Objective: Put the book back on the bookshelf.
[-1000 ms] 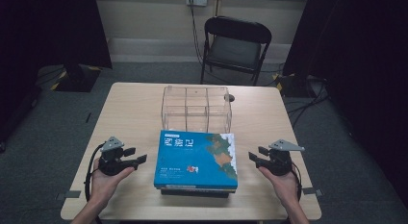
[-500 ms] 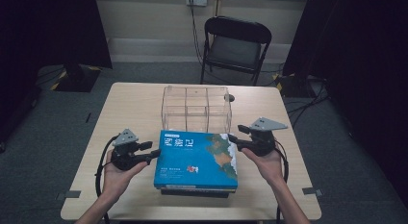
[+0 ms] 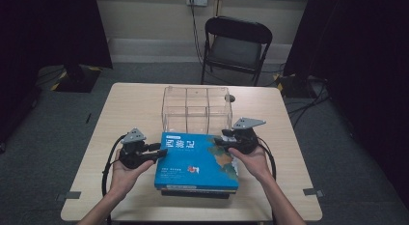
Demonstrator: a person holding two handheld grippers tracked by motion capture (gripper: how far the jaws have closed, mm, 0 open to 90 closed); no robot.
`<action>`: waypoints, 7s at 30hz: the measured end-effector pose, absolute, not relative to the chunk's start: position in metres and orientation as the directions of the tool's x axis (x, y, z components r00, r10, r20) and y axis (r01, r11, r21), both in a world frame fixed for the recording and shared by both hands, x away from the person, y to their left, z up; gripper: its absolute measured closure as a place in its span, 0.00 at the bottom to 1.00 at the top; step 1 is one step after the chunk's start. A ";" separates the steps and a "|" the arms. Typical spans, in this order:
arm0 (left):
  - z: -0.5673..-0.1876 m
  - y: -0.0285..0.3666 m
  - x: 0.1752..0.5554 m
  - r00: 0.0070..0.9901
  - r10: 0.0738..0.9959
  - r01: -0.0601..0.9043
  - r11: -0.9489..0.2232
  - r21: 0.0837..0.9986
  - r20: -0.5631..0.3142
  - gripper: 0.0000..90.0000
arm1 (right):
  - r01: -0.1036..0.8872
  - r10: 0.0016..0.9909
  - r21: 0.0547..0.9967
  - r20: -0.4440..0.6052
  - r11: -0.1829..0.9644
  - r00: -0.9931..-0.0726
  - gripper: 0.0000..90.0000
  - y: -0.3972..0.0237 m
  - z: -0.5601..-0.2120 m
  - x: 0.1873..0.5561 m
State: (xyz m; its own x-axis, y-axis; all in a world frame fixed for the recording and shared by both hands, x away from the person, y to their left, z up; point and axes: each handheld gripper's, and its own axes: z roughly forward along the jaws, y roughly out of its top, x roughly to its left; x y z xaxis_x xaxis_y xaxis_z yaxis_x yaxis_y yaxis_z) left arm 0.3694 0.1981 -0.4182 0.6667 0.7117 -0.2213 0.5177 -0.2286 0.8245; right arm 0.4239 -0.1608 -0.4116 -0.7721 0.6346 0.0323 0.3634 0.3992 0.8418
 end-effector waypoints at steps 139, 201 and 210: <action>-0.456 0.185 0.363 0.666 0.711 0.574 -0.296 0.764 -0.225 0.48 | 0.465 0.598 0.834 0.216 0.298 -0.771 0.55 -0.197 -0.423 0.356; -0.427 0.148 0.359 0.750 0.586 0.535 -0.264 0.803 -0.307 0.39 | 0.565 0.682 0.803 0.305 0.191 -0.665 0.35 -0.188 -0.426 0.362; -0.428 0.148 0.360 0.749 0.590 0.532 -0.263 0.805 -0.302 0.38 | 0.501 0.659 0.855 0.300 0.135 -0.690 0.51 -0.190 -0.409 0.349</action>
State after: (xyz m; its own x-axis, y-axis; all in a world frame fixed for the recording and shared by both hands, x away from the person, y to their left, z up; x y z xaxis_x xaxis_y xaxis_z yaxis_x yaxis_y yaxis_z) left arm 0.3602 0.1481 -0.4281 0.7488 0.5898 -0.3024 0.5319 -0.2626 0.8050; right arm 0.3493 -0.1901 -0.4088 -0.6897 0.6592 0.2996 0.5006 0.1351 0.8551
